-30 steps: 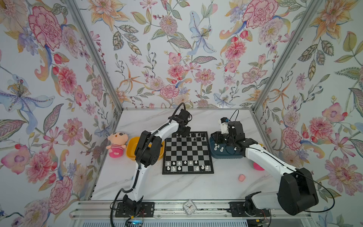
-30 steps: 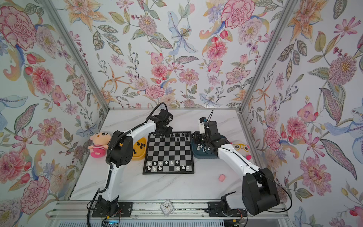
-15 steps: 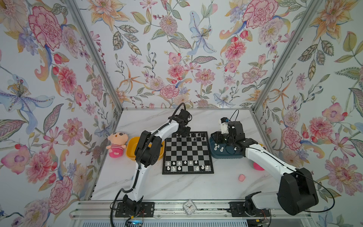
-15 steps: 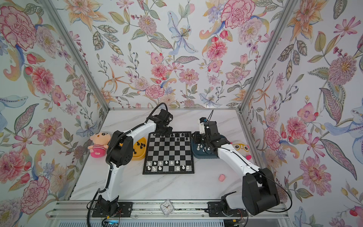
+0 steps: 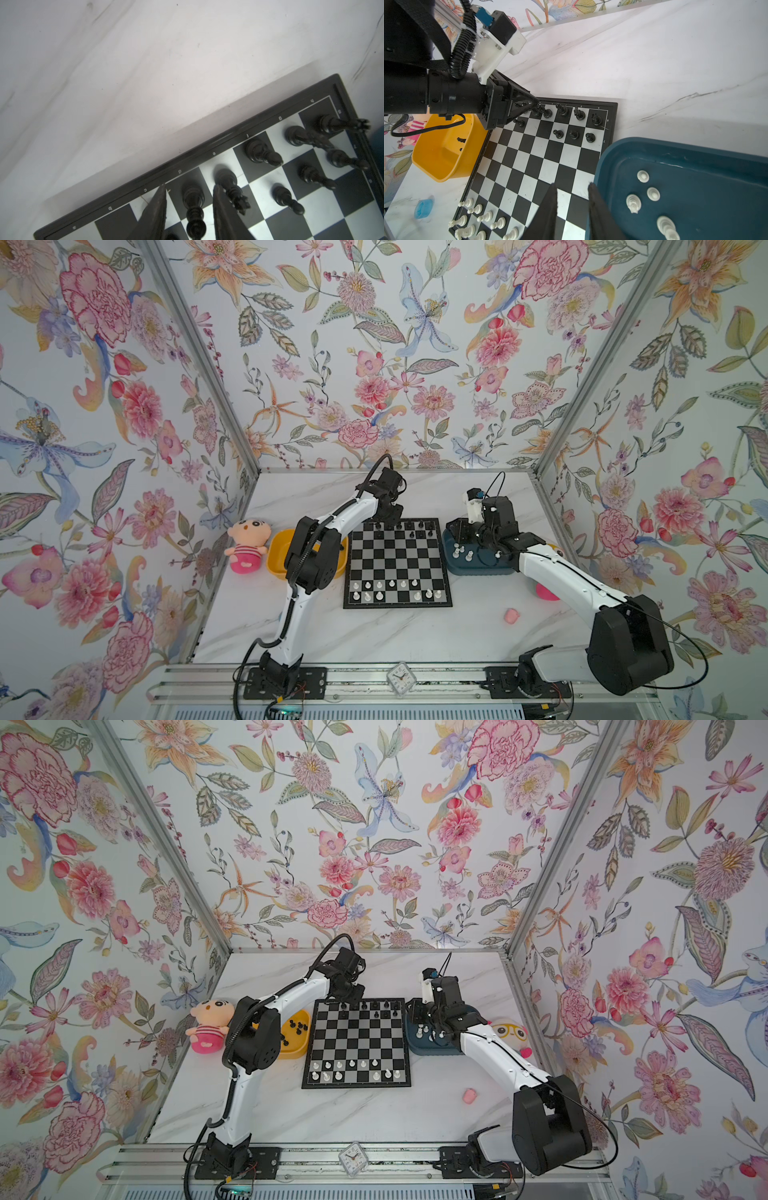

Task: Set up the chess pieces on the board
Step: 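Withdraw the left gripper back over the yellow tray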

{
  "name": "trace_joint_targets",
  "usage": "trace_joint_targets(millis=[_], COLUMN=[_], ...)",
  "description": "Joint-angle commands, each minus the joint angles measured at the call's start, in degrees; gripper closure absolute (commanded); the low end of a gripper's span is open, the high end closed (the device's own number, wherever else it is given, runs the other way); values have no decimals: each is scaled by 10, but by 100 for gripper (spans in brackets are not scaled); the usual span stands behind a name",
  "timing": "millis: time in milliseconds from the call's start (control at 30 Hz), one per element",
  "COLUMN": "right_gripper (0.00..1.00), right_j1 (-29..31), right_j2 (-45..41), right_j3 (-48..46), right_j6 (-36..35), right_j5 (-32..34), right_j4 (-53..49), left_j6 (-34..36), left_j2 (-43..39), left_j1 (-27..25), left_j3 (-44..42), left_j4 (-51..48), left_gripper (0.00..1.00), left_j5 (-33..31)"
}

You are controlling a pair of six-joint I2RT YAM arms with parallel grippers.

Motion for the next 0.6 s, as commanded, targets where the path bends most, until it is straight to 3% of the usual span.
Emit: trace_joint_targets(millis=[0,300,433,567], right_gripper=[73,72,72,72], right_j1=[-3,-3,-3,-4], right_j2=[-20,-28,-26,-20], right_j3=[-5,-7,-7,-6], right_j6=[6,5,5,4], right_j5=[1,7,7,6], right_j4=[-2,-5,-1,0], left_j6=[4,10,4,-16], left_j2=[-43,-129,-204,-292], left_j1=[0,6,25,63], left_j3=[28,23,-36,-147], left_j4=[-20,-43,-41,-23], left_gripper=[60,61,61,61], left_j5=[-25,-77,-108,-129])
